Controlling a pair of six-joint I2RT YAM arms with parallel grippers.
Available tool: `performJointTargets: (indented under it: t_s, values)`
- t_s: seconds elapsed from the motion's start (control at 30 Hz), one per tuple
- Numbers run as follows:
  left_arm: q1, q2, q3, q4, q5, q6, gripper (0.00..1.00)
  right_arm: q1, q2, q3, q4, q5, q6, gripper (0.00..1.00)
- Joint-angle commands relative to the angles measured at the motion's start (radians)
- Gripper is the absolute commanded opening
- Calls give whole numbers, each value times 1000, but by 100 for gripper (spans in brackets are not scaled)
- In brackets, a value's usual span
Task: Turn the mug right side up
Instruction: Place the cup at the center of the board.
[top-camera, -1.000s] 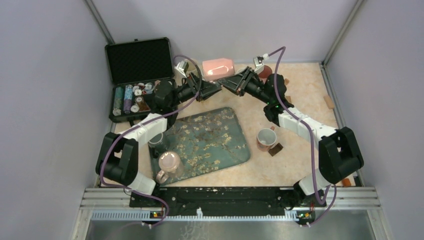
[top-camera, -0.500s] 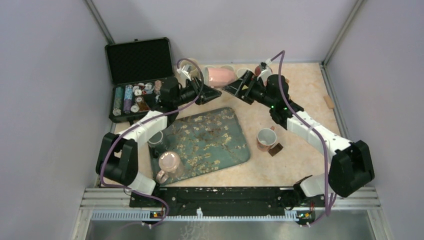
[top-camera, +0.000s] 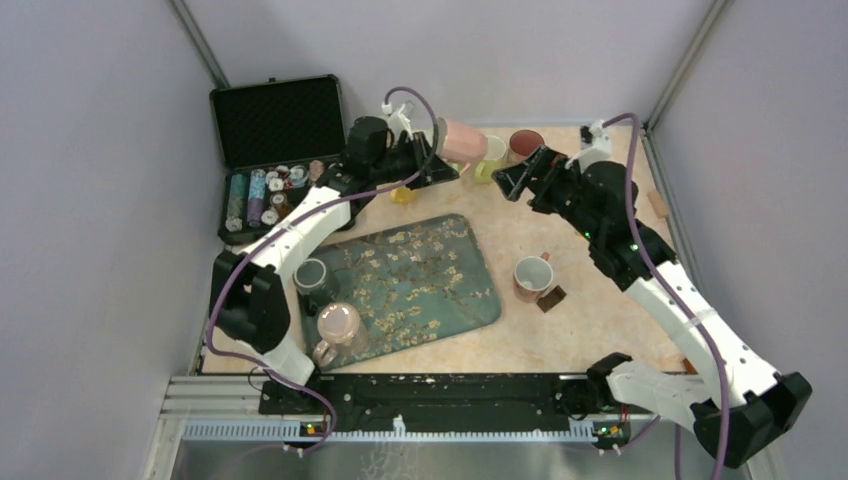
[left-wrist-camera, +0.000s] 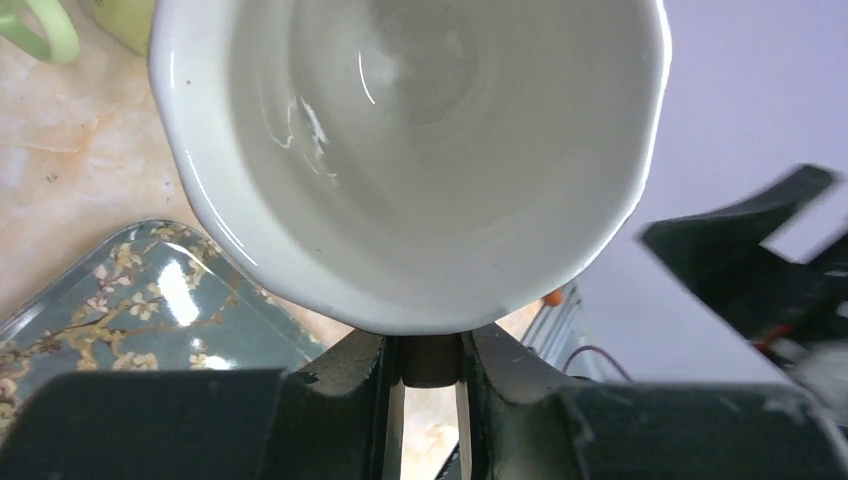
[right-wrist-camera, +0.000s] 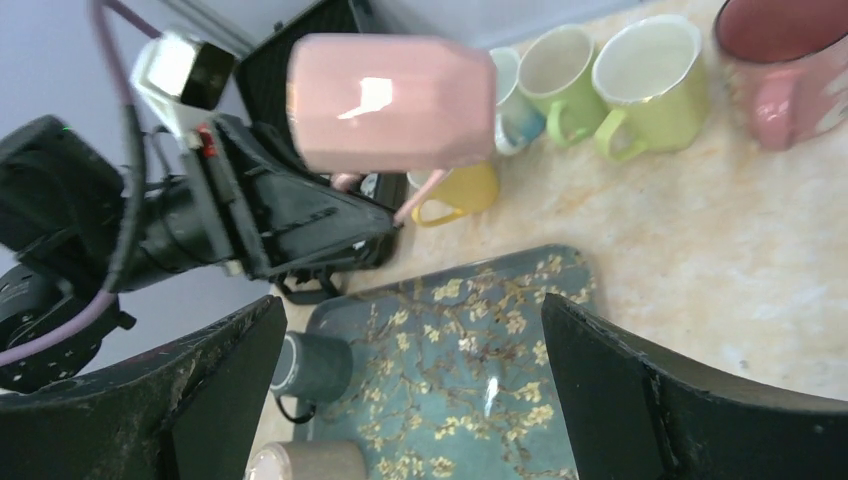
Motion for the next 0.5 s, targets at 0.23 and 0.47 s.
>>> performJointTargets:
  t_s: [0.23, 0.47]
  values:
    - [-84, 157, 289, -331, -236, 330, 0, 4, -147, 77, -87, 170, -121, 99]
    - [-85, 230, 347, -406, -350, 412, 0, 4, -141, 59, -73, 161, -118, 99]
